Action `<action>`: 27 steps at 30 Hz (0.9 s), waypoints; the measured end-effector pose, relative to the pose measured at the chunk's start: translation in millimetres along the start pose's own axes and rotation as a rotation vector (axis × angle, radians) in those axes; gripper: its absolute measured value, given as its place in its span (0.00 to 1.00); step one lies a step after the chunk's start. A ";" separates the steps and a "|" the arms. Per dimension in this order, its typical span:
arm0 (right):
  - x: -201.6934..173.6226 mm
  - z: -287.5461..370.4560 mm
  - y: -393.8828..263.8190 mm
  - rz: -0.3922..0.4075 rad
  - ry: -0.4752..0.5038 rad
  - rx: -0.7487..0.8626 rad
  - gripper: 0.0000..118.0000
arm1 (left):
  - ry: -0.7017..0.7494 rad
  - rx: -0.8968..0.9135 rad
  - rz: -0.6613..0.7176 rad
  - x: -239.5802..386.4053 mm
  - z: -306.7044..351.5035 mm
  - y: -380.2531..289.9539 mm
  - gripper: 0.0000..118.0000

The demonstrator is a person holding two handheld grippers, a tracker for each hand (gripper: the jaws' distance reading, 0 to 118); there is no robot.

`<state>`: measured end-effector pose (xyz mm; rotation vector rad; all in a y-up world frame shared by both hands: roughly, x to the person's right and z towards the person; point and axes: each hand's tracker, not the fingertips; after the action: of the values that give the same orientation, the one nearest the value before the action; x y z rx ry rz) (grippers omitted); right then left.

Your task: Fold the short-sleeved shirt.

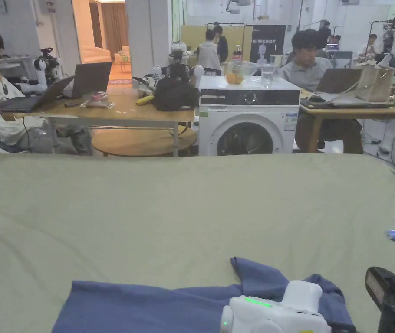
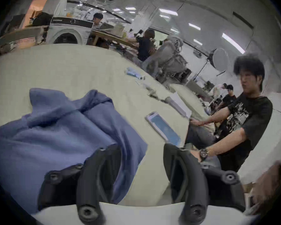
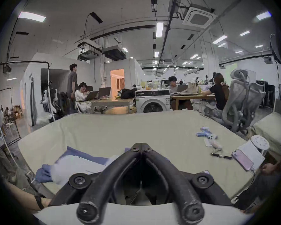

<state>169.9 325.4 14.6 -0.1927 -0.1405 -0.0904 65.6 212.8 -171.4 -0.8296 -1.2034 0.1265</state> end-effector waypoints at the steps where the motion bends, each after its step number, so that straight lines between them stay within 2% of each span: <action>1: 1.3 -1.6 -0.5 -0.003 -0.003 -0.002 0.00 | 0.000 0.060 0.011 -1.5 22.1 5.5 0.41; 3: 4.7 -7.0 -2.7 -0.024 0.012 -0.004 0.00 | 0.096 0.148 -0.048 -2.7 65.8 15.7 0.41; 6: 1.7 -23.5 -7.1 -0.033 0.033 -0.021 0.00 | 0.352 0.328 -0.200 -14.1 148.3 28.3 0.41; 8: -7.6 -38.7 -10.2 -0.029 0.042 -0.032 0.00 | 0.487 0.437 -0.217 -16.4 205.9 28.6 0.40; 9: -12.1 -45.0 -11.5 -0.026 0.057 -0.039 0.00 | 0.540 0.475 -0.216 -17.5 229.0 27.5 0.35; 10: -16.7 -52.8 -13.0 -0.025 0.074 -0.046 0.00 | 0.585 0.515 -0.212 -18.7 251.6 23.0 0.24; 11: -23.2 -58.1 -14.3 -0.029 0.081 -0.049 0.00 | 0.624 0.557 -0.218 -19.3 272.1 17.6 0.06; 12: -28.8 -62.3 -15.0 -0.040 0.104 -0.058 0.00 | 0.660 0.574 -0.228 -19.2 287.2 12.2 0.00; 15: -49.2 -65.3 -14.5 -0.034 0.151 -0.057 0.00 | 0.782 0.620 -0.216 -20.5 320.6 -6.7 0.00; 19: -67.0 -66.9 -13.2 -0.014 0.204 -0.051 0.00 | 0.764 0.624 -0.130 -31.6 346.8 -25.4 0.00; 24: -72.3 -71.2 -14.9 0.000 0.215 -0.061 0.00 | 0.769 0.592 -0.086 -48.0 357.7 -28.4 0.00; 27: -70.5 -73.3 -17.4 0.013 0.211 -0.069 0.00 | 0.726 0.523 -0.043 -64.4 361.9 -19.3 0.00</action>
<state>108.1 299.3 -63.8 -0.2515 0.0743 -0.1018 -276.9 347.4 -169.2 -0.3293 -0.4615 0.0862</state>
